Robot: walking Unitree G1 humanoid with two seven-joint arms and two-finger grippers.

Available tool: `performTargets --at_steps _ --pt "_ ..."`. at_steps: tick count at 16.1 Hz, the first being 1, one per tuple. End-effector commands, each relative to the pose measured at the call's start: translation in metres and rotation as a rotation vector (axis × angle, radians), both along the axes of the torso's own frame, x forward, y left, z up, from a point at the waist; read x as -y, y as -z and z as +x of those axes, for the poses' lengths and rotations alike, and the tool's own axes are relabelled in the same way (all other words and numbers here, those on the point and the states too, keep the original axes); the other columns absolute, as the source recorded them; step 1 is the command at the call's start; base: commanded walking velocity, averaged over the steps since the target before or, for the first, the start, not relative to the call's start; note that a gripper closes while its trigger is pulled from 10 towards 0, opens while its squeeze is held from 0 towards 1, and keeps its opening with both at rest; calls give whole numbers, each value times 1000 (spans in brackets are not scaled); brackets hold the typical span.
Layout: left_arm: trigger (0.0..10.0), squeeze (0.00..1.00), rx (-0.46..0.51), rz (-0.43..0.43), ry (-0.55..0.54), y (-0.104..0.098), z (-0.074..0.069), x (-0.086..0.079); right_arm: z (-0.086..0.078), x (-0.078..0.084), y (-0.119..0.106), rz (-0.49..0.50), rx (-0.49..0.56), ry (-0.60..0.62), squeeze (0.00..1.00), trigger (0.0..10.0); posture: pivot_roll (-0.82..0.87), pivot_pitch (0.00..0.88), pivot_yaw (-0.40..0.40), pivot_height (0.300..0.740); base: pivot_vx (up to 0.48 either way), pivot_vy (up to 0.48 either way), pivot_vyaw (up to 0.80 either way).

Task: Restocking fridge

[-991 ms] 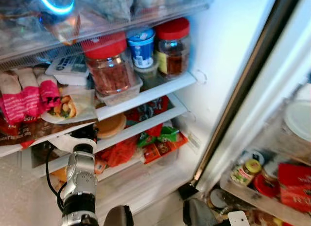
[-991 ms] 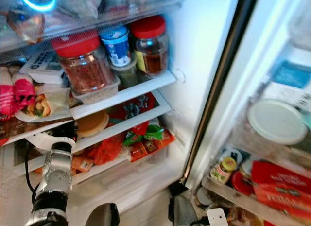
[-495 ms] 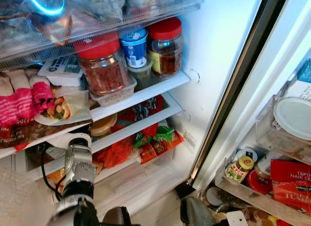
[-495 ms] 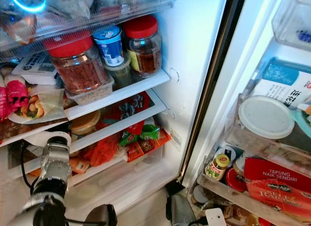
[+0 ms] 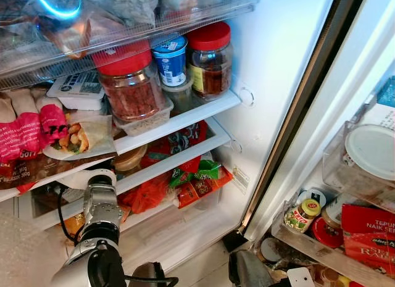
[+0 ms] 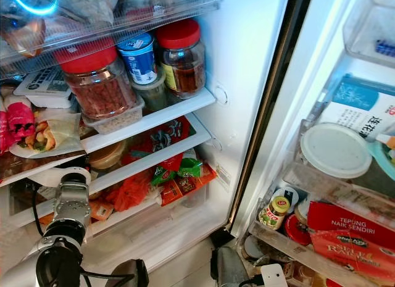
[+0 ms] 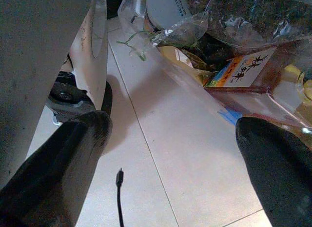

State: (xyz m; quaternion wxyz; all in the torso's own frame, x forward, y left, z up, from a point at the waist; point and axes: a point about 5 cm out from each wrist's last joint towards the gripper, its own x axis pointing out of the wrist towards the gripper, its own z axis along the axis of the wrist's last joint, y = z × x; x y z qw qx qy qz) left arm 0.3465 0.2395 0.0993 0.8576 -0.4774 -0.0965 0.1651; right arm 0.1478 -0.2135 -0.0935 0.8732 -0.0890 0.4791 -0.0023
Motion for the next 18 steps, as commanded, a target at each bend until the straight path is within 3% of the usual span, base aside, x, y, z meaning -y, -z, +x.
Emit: performTargets --at_steps 1,6,16,17,18 --pt "10000 1000 -59 -27 28 15 -3 9 -5 -7 3 30 -11 -2 0 10000 -138 141 16 617 0 0 0" --pt "10000 1000 -4 36 95 8 -1 17 -4 -9 3 33 -8 2 0 10000 -138 139 23 617 0 0 0" --pt "10000 1000 78 209 184 -6 -23 35 4 -13 0 37 26 -9 0 10000 -132 133 30 617 0 0 0" --pt "10000 259 85 229 204 -10 -26 37 5 -14 0 38 28 -11 0 10000 -131 130 33 617 0 0 0" --pt "10000 0 81 246 210 -11 -28 37 5 -14 0 39 28 -11 0 10000 -132 127 36 617 0 0 0"
